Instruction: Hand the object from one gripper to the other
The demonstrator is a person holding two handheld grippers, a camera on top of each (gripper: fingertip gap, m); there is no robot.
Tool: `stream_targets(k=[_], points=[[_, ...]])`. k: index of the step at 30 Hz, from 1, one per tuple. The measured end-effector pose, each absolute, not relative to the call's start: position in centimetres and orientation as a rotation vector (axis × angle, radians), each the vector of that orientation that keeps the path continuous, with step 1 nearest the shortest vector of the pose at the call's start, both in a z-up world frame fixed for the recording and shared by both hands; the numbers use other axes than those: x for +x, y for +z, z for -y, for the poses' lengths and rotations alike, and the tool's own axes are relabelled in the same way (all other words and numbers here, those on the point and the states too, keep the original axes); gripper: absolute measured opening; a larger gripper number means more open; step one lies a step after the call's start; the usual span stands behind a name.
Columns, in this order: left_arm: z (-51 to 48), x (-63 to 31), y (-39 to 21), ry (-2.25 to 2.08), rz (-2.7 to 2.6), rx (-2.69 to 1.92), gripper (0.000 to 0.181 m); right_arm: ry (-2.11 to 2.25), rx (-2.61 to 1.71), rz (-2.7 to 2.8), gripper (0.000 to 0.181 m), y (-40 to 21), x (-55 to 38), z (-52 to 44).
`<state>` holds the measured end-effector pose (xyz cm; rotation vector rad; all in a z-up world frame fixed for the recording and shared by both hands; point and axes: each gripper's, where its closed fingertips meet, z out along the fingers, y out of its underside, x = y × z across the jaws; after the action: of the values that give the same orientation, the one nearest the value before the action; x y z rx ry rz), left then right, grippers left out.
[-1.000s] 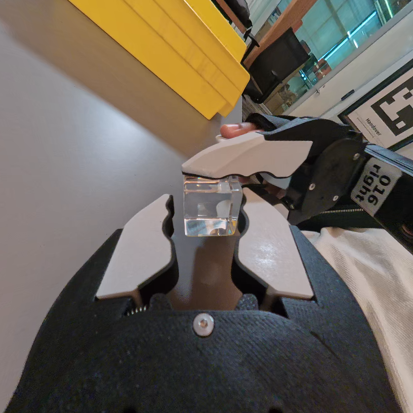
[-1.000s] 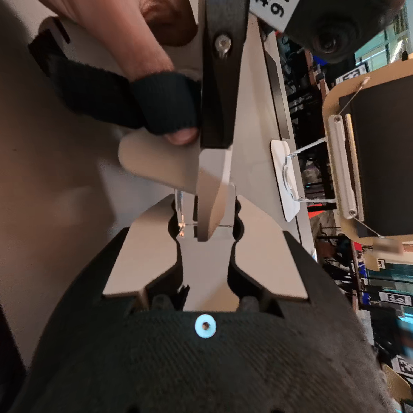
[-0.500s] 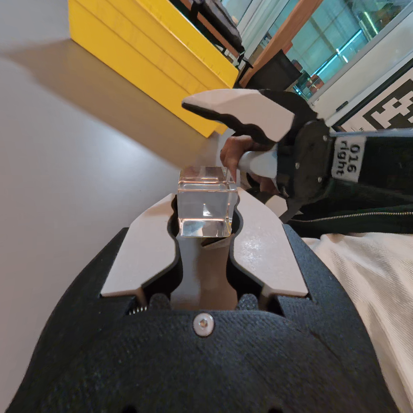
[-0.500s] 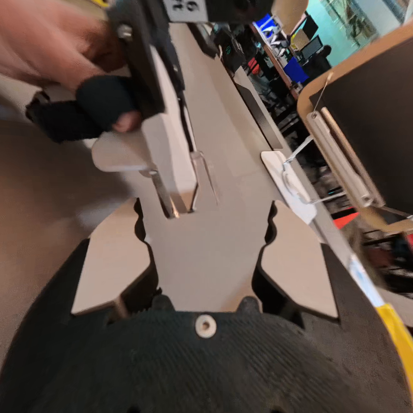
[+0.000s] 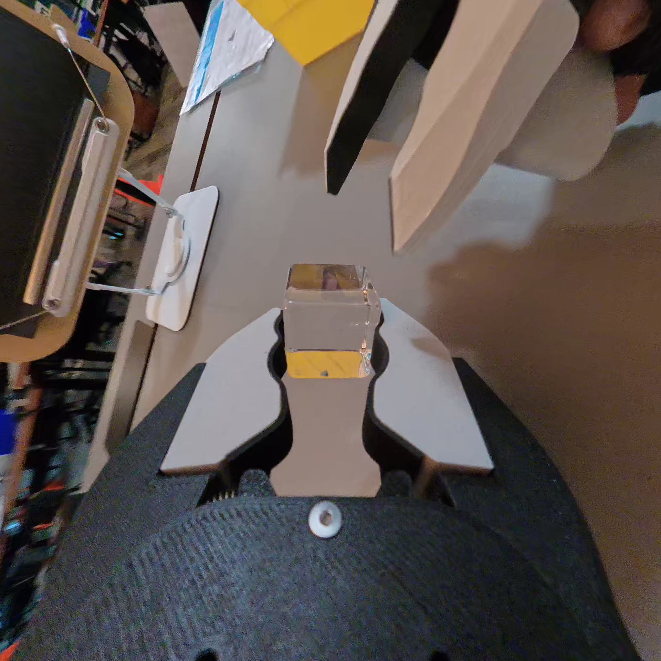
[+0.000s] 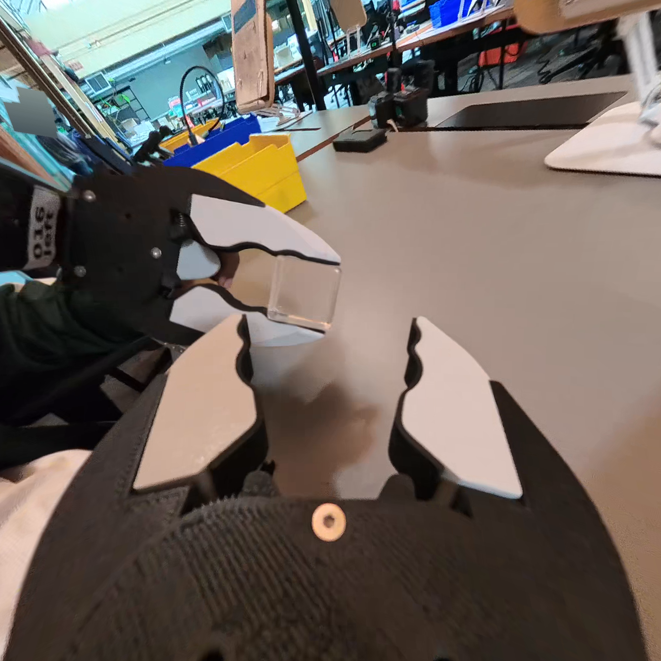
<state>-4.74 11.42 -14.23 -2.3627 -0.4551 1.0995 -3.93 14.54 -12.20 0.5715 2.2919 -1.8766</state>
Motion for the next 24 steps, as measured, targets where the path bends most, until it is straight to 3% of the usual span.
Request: stream_targets(k=[8, 14, 22, 24], points=[[-12.8, -3.8, -15.0, 1.259, 0.367, -2.48, 0.047, -1.834, 0.534, -2.296, 0.071, -12.6, -1.6, -13.1], [-14.6, -2.7, -14.9, 1.35, 0.25, -2.495, 0.045, -1.79, 0.521, -2.308, 0.046, -13.0, -1.3, -13.1], [-15.0, -2.7, -14.0, 1.361, 0.257, -2.422, 0.048, -1.769, 0.556, -2.203, 0.045, -12.1, -1.6, -13.5], [-14.8, -3.0, -13.1, 1.388, 0.274, -2.371, 0.06, -1.782, 0.559, -2.179, 0.045, -11.8, -2.1, -13.9]])
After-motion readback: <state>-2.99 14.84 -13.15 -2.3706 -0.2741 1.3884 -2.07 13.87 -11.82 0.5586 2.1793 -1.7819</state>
